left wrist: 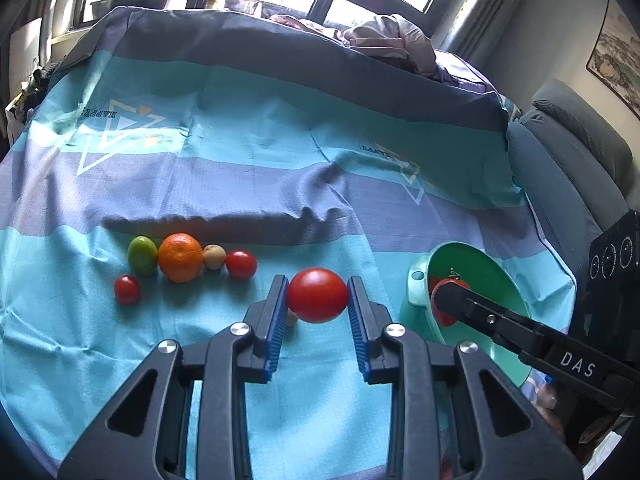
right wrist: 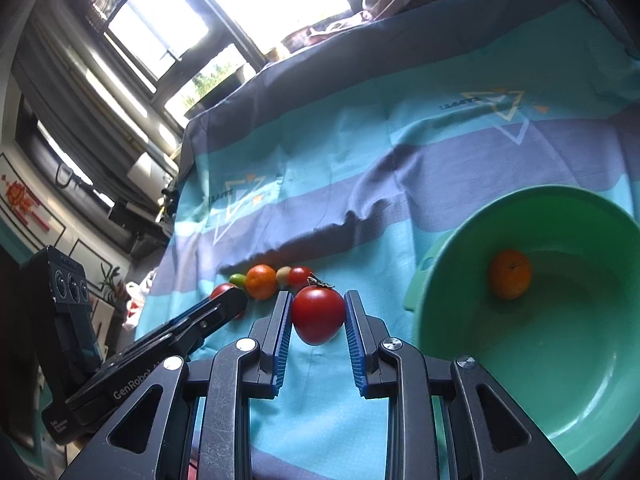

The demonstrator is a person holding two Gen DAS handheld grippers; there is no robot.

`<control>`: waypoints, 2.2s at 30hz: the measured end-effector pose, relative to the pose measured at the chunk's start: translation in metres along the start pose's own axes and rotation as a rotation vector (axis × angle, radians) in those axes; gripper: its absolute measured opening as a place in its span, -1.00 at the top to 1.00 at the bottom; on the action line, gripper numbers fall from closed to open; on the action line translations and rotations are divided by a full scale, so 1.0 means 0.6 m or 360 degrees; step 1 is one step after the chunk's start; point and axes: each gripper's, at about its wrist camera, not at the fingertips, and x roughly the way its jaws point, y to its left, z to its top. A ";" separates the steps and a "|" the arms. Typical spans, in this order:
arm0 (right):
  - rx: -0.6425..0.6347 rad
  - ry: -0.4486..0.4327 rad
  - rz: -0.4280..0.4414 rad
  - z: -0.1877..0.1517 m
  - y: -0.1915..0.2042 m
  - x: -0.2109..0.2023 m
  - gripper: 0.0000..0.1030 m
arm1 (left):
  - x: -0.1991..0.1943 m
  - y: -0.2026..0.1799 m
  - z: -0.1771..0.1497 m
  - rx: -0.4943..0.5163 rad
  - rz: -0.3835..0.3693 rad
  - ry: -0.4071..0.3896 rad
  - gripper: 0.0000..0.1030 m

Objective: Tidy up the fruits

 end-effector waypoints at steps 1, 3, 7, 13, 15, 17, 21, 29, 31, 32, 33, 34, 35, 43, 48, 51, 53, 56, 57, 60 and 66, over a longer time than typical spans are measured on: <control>0.0014 -0.0014 -0.0010 0.001 -0.006 -0.006 0.47 | 0.001 -0.011 0.000 0.0026 -0.0007 -0.0002 0.43; 0.0053 -0.0050 -0.0036 0.003 -0.022 -0.019 0.47 | 0.006 -0.029 -0.001 0.0056 -0.0026 -0.0001 0.43; 0.0121 -0.0095 -0.0069 0.004 -0.050 -0.038 0.47 | 0.019 -0.060 -0.003 0.0091 -0.0073 0.0012 0.43; 0.0206 -0.0147 -0.0123 0.004 -0.085 -0.060 0.47 | 0.041 -0.105 -0.008 0.0164 -0.0121 0.0045 0.43; 0.0240 -0.0164 -0.0147 0.003 -0.096 -0.067 0.47 | 0.048 -0.119 -0.009 0.0192 -0.0135 0.0057 0.43; 0.0266 -0.0178 -0.0166 0.003 -0.106 -0.073 0.47 | 0.056 -0.133 -0.011 0.0229 -0.0146 0.0074 0.43; 0.0314 -0.0198 -0.0212 0.000 -0.123 -0.081 0.46 | 0.069 -0.156 -0.015 0.0269 -0.0190 0.0102 0.43; 0.0401 -0.0211 -0.0270 -0.003 -0.152 -0.090 0.46 | 0.096 -0.195 -0.024 0.0353 -0.0237 0.0164 0.43; 0.0416 -0.0211 -0.0276 -0.004 -0.157 -0.092 0.46 | 0.101 -0.204 -0.026 0.0373 -0.0245 0.0176 0.43; 0.0422 -0.0210 -0.0275 -0.004 -0.160 -0.092 0.46 | 0.102 -0.208 -0.027 0.0384 -0.0249 0.0179 0.43; 0.0429 -0.0209 -0.0278 -0.004 -0.162 -0.092 0.46 | 0.104 -0.212 -0.028 0.0394 -0.0252 0.0182 0.43; 0.0435 -0.0209 -0.0288 -0.005 -0.164 -0.093 0.46 | 0.107 -0.216 -0.029 0.0401 -0.0257 0.0188 0.43; 0.0440 -0.0209 -0.0298 -0.005 -0.166 -0.093 0.46 | 0.109 -0.219 -0.031 0.0407 -0.0262 0.0195 0.43; 0.0475 -0.0206 -0.0338 -0.008 -0.179 -0.098 0.46 | 0.126 -0.239 -0.041 0.0443 -0.0301 0.0245 0.43; 0.0487 -0.0192 -0.0344 -0.009 -0.183 -0.096 0.46 | 0.135 -0.245 -0.043 0.0453 -0.0304 0.0267 0.42; 0.0490 -0.0190 -0.0352 -0.009 -0.183 -0.096 0.46 | 0.138 -0.248 -0.046 0.0460 -0.0313 0.0276 0.42; 0.0500 -0.0187 -0.0366 -0.008 -0.184 -0.095 0.46 | 0.139 -0.250 -0.047 0.0470 -0.0313 0.0272 0.42; 0.0520 -0.0191 -0.0372 -0.009 -0.187 -0.096 0.46 | 0.135 -0.253 -0.048 0.0494 -0.0328 0.0253 0.33; 0.0525 -0.0192 -0.0372 -0.010 -0.188 -0.097 0.46 | 0.134 -0.252 -0.048 0.0487 -0.0331 0.0246 0.25; 0.0530 -0.0204 -0.0377 -0.010 -0.190 -0.098 0.46 | 0.128 -0.247 -0.046 0.0477 -0.0326 0.0227 0.14; 0.0523 -0.0233 -0.0379 -0.011 -0.187 -0.104 0.25 | 0.104 -0.224 -0.038 0.0453 -0.0290 0.0198 0.07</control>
